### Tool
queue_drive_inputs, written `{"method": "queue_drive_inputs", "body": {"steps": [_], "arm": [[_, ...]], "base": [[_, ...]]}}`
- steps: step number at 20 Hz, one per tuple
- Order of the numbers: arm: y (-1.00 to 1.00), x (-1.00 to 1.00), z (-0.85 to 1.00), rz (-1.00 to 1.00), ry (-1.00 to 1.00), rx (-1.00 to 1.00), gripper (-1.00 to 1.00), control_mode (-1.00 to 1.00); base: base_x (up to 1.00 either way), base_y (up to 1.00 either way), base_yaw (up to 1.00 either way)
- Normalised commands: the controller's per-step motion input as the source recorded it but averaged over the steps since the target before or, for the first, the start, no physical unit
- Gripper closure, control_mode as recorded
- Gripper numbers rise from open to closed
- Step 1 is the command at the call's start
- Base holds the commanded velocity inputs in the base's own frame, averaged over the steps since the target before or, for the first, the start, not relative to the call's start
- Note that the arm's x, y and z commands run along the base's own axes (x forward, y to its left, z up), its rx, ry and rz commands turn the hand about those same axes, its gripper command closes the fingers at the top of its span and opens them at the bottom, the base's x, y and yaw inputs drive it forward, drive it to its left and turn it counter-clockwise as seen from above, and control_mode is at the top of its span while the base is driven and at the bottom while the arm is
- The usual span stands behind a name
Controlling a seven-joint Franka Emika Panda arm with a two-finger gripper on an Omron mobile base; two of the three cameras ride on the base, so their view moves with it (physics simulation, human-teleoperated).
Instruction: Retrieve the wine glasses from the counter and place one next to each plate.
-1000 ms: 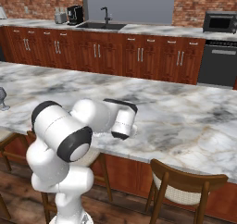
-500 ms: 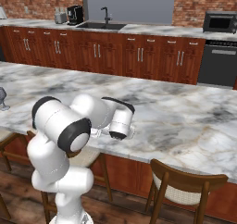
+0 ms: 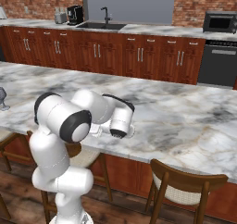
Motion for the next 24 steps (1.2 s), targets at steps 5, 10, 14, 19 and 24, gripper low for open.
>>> {"method": "queue_drive_inputs", "body": {"steps": [5,10,14,19,24], "arm": [[0.00,0.39,-0.01,0.00,0.00,-0.04,1.00,-1.00],[0.00,0.36,-0.09,0.01,0.00,-0.04,1.00,-1.00],[0.00,0.15,-0.16,0.02,0.00,-0.03,1.00,-1.00],[0.04,0.00,-0.12,0.03,0.00,-0.03,1.00,-1.00],[0.10,0.00,-0.17,0.01,0.00,-0.02,1.00,-1.00]], "base": [[0.00,0.00,0.00],[0.00,0.00,0.00],[0.00,0.00,0.00],[0.00,0.00,0.00],[0.00,0.00,0.00]]}}
